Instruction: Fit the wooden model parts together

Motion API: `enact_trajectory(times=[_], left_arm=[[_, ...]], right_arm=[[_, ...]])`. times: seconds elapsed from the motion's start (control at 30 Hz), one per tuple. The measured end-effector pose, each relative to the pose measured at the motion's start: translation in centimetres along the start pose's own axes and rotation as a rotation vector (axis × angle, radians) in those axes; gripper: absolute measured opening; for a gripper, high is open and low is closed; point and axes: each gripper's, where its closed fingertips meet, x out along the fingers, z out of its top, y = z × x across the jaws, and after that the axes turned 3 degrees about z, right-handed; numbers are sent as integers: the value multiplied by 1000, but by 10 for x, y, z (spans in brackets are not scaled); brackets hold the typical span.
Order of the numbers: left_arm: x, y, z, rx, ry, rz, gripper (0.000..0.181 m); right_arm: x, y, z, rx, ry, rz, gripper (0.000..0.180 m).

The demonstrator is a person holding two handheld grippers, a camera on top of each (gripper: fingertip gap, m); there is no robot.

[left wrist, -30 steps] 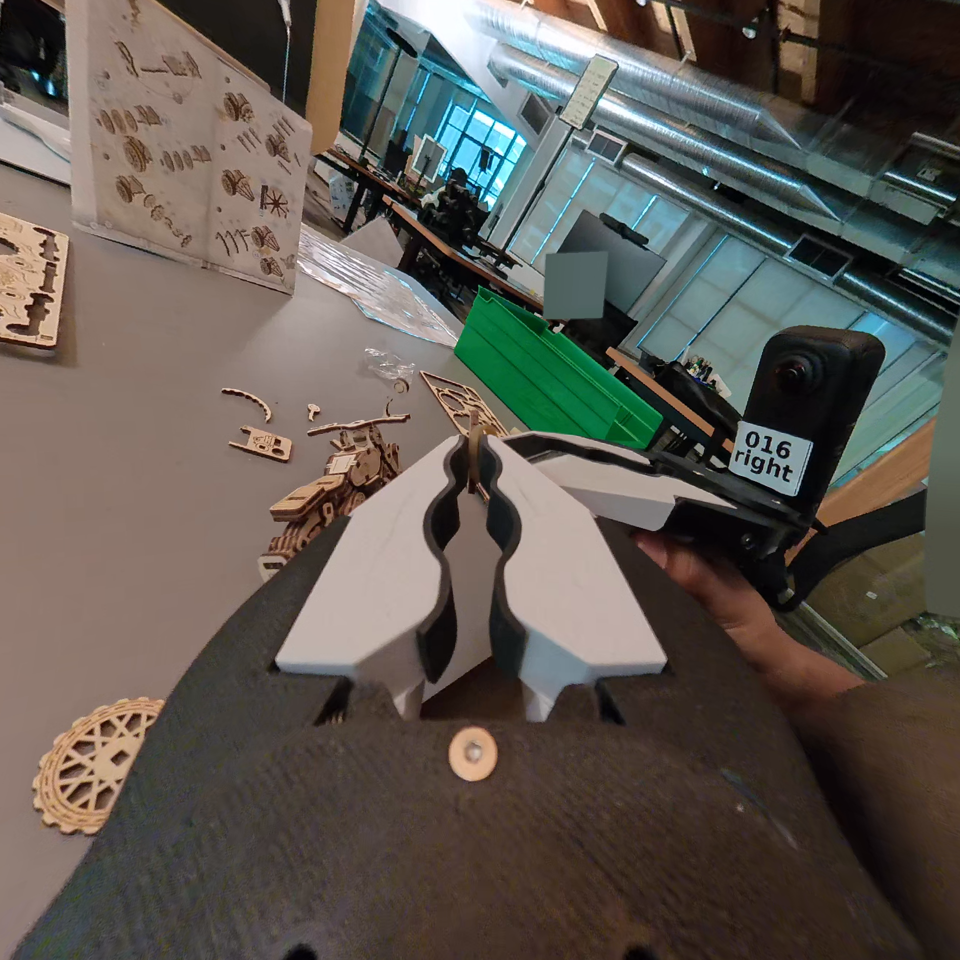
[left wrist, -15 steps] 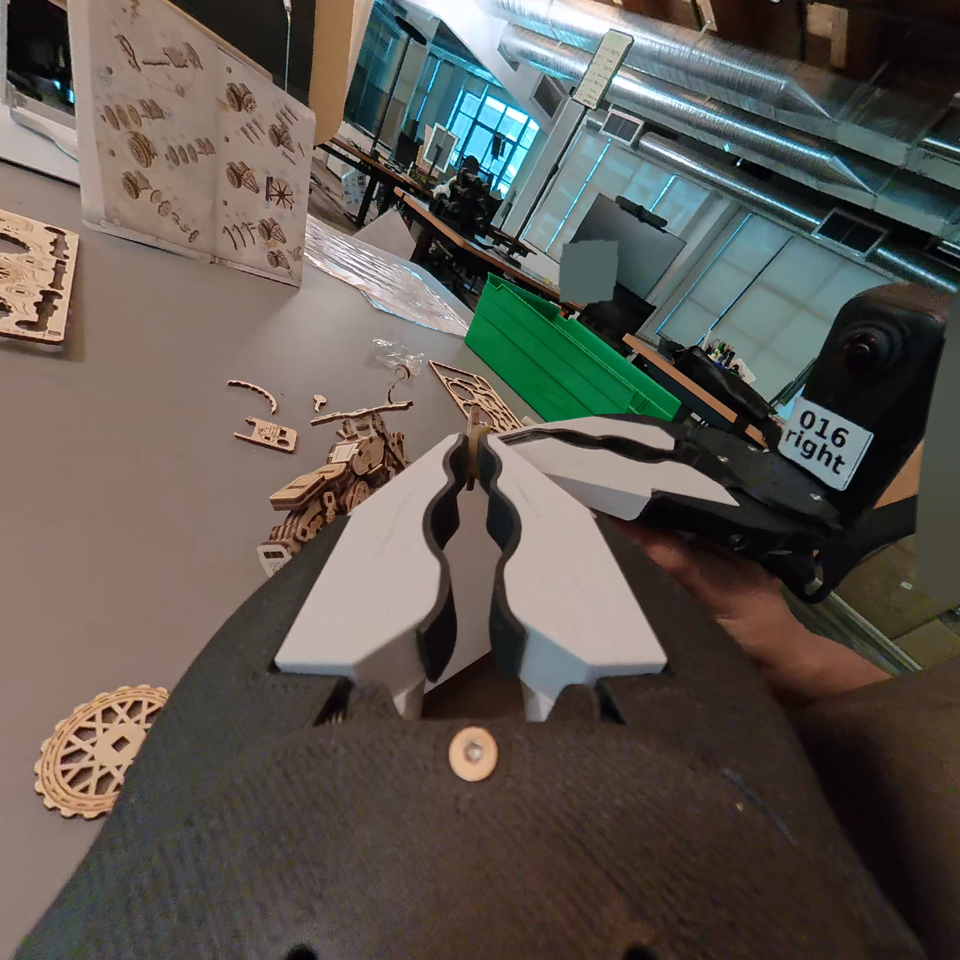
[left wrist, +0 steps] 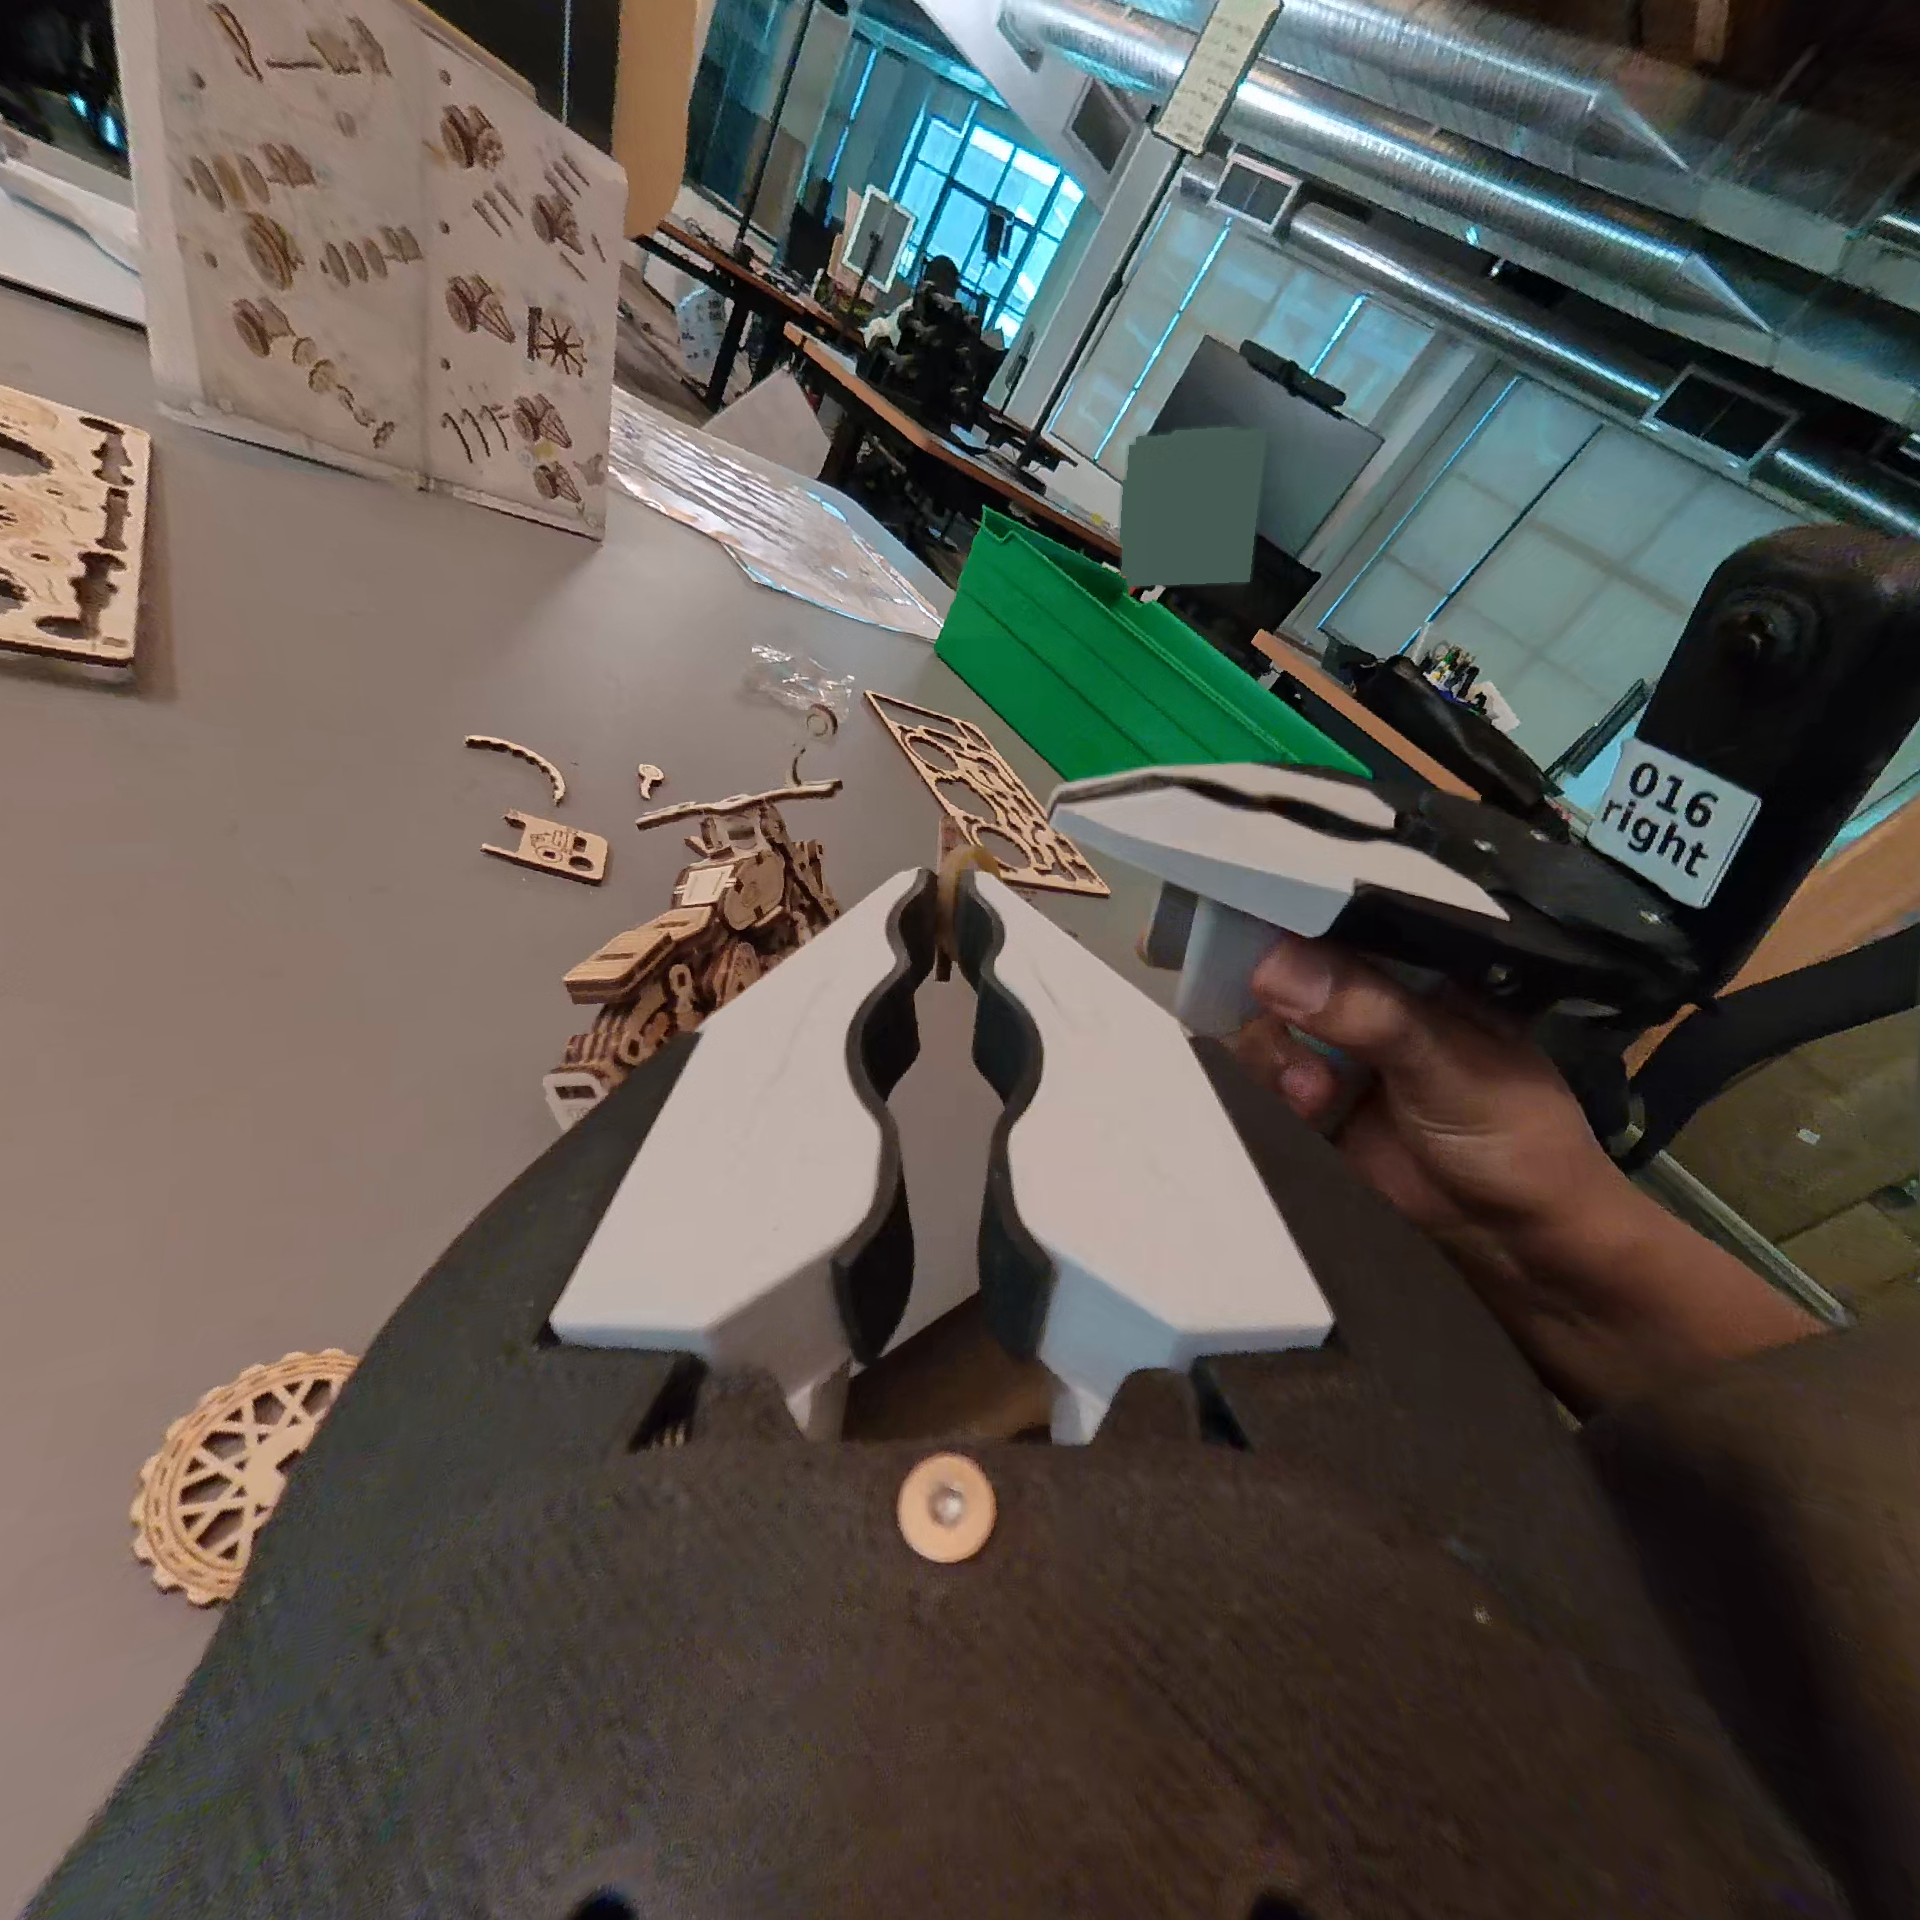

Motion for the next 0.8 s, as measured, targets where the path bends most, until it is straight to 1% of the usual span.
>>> enact_trajectory(times=[0.03, 0.1, 0.17, 0.27, 0.37, 0.53, 0.7, 0.8], left_arm=[[0, 1, 2, -2, -10, 2, 3], [-1, 1, 3, -13, -23, -3, 3], [0, 1, 2, -44, -23, -7, 3], [1, 0, 1, -58, -27, -13, 3], [1, -4, 2, -41, -39, -17, 3], [0, -4, 3, -46, -62, -1, 3], [-2, -8, 7, 48, -86, 26, 4], [-1, -7, 4, 31, -73, 19, 3]], right_arm=[[2, 5, 0, 11, -9, 19, 0], [6, 18, 0, 36, -23, 69, 11], [12, 29, -4, 24, 3, 96, 21], [18, 39, -8, -3, 19, 105, 22], [19, 35, -8, 11, 14, 74, 15], [20, 35, -7, 52, -3, 80, 13], [20, 33, -2, 42, -33, 64, 3], [20, 32, -5, 50, -16, 73, 1]])
